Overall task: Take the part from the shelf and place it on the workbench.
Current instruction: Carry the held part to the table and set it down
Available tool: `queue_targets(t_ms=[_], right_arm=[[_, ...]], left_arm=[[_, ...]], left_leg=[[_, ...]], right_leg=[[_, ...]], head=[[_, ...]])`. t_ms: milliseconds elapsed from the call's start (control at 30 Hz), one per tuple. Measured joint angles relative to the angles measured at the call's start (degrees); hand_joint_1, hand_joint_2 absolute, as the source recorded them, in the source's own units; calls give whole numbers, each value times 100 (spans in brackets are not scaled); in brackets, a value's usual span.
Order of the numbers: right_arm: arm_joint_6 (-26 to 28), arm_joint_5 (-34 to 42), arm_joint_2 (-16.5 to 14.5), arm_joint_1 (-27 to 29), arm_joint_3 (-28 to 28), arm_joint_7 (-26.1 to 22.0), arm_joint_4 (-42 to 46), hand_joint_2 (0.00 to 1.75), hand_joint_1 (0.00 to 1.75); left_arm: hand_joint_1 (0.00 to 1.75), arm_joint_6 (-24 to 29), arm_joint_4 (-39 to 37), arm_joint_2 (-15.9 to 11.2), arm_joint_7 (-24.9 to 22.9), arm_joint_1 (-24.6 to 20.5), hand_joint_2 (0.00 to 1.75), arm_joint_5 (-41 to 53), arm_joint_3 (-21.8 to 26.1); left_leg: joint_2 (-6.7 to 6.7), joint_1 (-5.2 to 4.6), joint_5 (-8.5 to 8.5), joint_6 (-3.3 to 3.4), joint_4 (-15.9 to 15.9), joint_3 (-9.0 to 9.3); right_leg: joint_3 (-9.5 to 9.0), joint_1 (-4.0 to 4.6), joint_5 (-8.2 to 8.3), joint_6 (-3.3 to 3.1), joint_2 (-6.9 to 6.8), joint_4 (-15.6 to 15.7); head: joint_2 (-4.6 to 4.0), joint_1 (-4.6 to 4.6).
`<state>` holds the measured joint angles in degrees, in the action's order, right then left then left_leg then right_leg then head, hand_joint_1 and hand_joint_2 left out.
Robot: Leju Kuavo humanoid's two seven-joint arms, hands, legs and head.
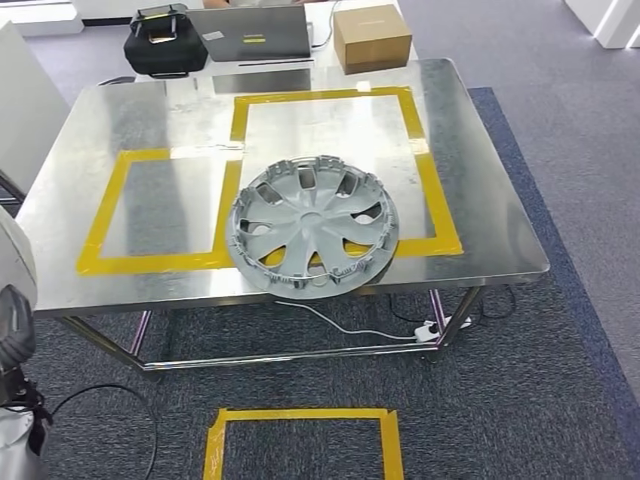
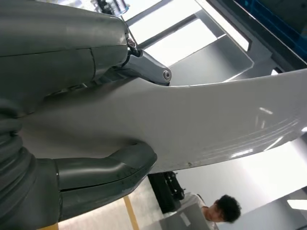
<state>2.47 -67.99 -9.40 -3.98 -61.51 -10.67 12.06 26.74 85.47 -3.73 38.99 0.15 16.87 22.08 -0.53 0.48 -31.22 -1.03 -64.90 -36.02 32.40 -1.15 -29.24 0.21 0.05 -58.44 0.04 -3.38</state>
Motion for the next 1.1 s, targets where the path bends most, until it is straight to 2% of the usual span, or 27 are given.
queue_targets(t_ms=[67,100,133,167,233,267,300,367,433,467,500,567,600,633,667,733,800,900,967,1000,1067,1100], right_arm=[[-4,-7,2,-2,-1,4,0,175,0],[-7,-7,2,-1,-2,6,0,175,0],[-9,-8,3,0,-2,7,0,175,0],[-14,-8,2,0,-2,9,0,175,0],[-22,-9,1,-2,-1,17,0,175,0],[-26,-9,1,-7,0,21,0,175,0],[-26,-9,1,-11,0,23,0,175,0],[-26,-11,1,-17,0,25,0,175,0],[-31,-32,5,-20,0,26,0,175,0],[-36,-50,8,-26,1,27,0,175,0],[-42,-74,10,-32,1,27,0,175,0],[-61,-119,10,-37,7,27,0,175,0],[-69,-144,11,-35,13,27,0,175,0],[-75,-168,14,-32,20,27,0,175,0],[-79,-190,19,-31,28,26,0,175,0],[-92,-227,34,-48,44,20,0,175,0],[-113,-264,43,-76,68,2,0,175,0],[-141,-312,42,-87,114,-15,0,175,0],[-149,-324,40,-94,132,-20,0,175,0],[-151,-328,39,-97,138,-22,0,175,0],[-151,-340,40,-94,143,-23,0,175,0],[-151,-349,40,-92,144,-23,0,175,0]], left_arm=[[175,-22,-193,-105,0,-63,175,4,119],[175,-27,-269,-135,0,-74,175,4,159],[175,-32,-333,-160,0,-81,175,4,189],[175,-35,-386,-188,0,-91,175,7,215],[175,-36,-454,-241,0,-129,175,11,250],[175,-36,-480,-265,0,-152,175,13,264],[175,-36,-501,-286,1,-173,175,13,275],[175,-36,-540,-315,2,-195,175,22,294],[175,-33,-606,-348,3,-233,175,69,326],[175,-31,-674,-380,3,-285,175,111,353],[175,-30,-787,-425,4,-360,175,163,388],[175,-18,-1117,-560,4,-552,175,303,462],[175,-9,-1322,-642,4,-656,175,389,488],[175,2,-1523,-727,4,-768,175,477,506],[175,9,-1717,-809,4,-884,175,563,514],[175,21,-2084,-960,4,-1137,175,728,520],[175,28,-2403,-1067,4,-1403,175,899,515],[175,29,-2757,-1148,-4,-1752,175,1213,419],[175,37,-2915,-1173,-21,-1936,175,1366,318],[175,43,-2982,-1180,-28,-2016,175,1405,279],[175,50,-3110,-1176,-36,-2136,175,1458,214],[175,51,-3171,-1167,-41,-2175,175,1494,175]], left_leg=[[2,9,-302,-35,-761,-354],[3,9,-337,-38,-978,-464],[3,9,-253,-29,-979,-478],[3,8,-66,-11,-747,-383],[7,-10,345,51,24,-38],[9,-25,444,82,338,100],[11,-40,466,105,515,172],[8,-55,423,141,605,187],[10,-26,439,188,665,216],[11,-8,454,217,698,235],[13,5,464,238,717,250],[13,2,467,260,719,247],[13,-1,466,261,718,247],[10,-3,465,261,714,248],[5,-3,463,259,709,250],[-6,-7,449,236,684,249],[-13,-23,436,182,643,224],[-16,-20,448,93,637,199],[-3,-8,321,33,467,127],[5,3,175,2,218,18],[12,25,-165,-53,-528,-311],[12,37,-253,-71,-827,-449]], right_leg=[[-12,7,-12,-25,-4,0],[-21,10,-19,-29,-4,-1],[-36,12,-27,-32,-3,-1],[-57,14,-39,-31,-2,-1],[-98,24,-68,-18,-1,-1],[-100,32,-79,-3,0,-3],[-90,38,-83,18,-1,-4],[-73,44,-78,77,-9,13],[-39,45,-141,137,-13,-31],[35,49,-240,157,-11,-182],[180,49,-392,169,-8,-467],[575,49,-701,187,-6,-1237],[730,48,-756,194,-7,-1508],[785,49,-695,196,-7,-1566],[732,49,-535,192,-7,-1403],[405,52,-129,160,-8,-651],[140,59,49,117,-4,-99],[79,62,73,51,-2,12],[64,36,108,-14,-8,48],[57,23,121,-41,-10,64],[57,23,123,-60,-8,65],[56,23,122,-61,-6,65]], head=[[0,-3],[0,-4],[0,-4],[0,-4],[0,-2],[0,-3],[0,0],[0,1],[0,7],[0,16],[0,27],[0,42],[0,43],[0,44],[0,44],[0,45],[0,36],[0,37],[0,27],[0,22],[0,17],[0,17]])
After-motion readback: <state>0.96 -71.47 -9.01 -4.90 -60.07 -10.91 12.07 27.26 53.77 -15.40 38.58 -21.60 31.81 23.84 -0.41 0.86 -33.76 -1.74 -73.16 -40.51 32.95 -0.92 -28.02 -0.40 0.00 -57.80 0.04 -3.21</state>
